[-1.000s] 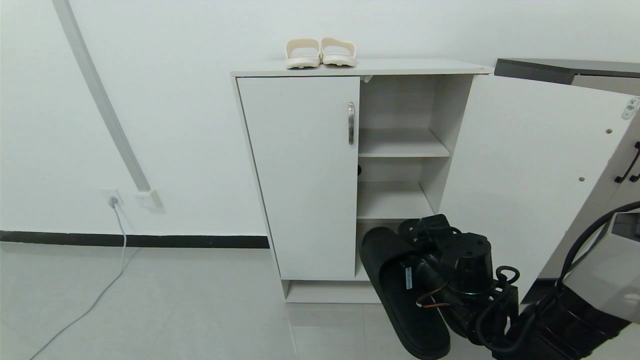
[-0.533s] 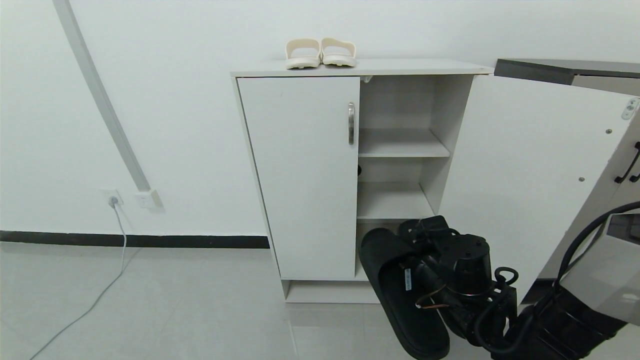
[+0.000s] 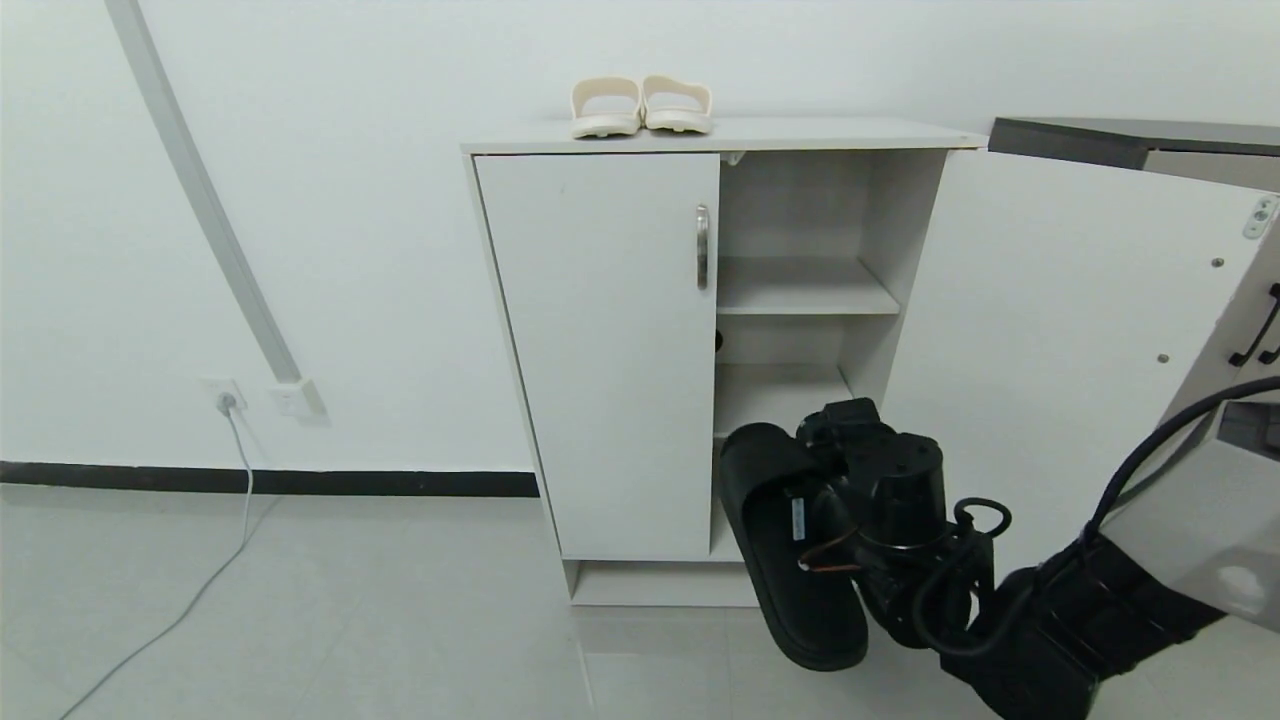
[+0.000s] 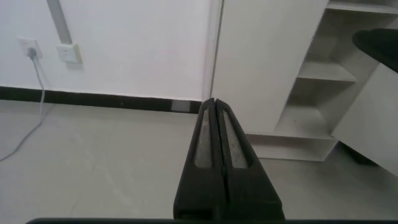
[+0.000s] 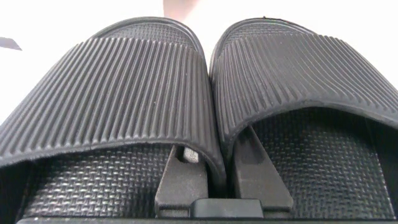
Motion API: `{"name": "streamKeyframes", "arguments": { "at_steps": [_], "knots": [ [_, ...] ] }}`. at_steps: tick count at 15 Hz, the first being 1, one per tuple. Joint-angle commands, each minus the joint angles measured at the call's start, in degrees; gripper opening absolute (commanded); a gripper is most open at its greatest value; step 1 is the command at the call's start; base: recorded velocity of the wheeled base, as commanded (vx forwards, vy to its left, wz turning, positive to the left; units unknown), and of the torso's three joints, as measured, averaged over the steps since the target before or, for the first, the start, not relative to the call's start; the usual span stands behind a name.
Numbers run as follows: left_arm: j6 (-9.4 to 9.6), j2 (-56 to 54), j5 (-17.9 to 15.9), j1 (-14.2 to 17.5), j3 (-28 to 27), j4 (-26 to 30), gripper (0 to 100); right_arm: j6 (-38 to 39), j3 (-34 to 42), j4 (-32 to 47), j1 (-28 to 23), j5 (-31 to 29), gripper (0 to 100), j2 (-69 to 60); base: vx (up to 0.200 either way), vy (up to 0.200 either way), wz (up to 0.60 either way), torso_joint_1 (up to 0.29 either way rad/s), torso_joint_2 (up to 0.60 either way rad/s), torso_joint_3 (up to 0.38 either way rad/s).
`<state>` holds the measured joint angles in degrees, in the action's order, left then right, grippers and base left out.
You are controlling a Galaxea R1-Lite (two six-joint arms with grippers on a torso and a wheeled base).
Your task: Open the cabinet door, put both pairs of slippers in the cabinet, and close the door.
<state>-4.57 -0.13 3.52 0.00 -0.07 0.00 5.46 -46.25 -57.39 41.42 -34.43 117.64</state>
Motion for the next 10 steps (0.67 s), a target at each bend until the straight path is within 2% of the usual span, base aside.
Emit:
{"name": "streamKeyframes", "arguments": {
  "at_steps": [1, 4, 9, 10],
  "knots": [
    [0.00, 0.2, 0.0, 0.0, 0.0, 0.0, 0, 1.7, -6.8, 5.8, -0.2, -2.0, 0, 0.4, 0.000, 0.000, 0.00, 0.000, 0.00, 0.000],
    [-0.09, 0.2, 0.0, 0.0, 0.0, 0.0, 0, 2.4, -6.7, 6.3, -0.2, -3.1, 0, 0.3, 0.000, 0.000, 0.00, 0.000, 0.00, 0.000],
    [-0.09, 0.2, 0.0, 0.0, 0.0, 0.0, 0, 2.4, -6.0, 6.2, -0.2, -3.3, 0, 0.0, 0.200, 0.200, 0.00, 0.002, 0.00, 0.000],
    [-0.09, 0.2, 0.0, 0.0, 0.0, 0.0, 0, 2.4, -6.0, 6.2, -0.2, -3.3, 0, 0.0, 0.200, 0.000, 0.00, 0.002, 0.00, 0.002]
  ]
}}
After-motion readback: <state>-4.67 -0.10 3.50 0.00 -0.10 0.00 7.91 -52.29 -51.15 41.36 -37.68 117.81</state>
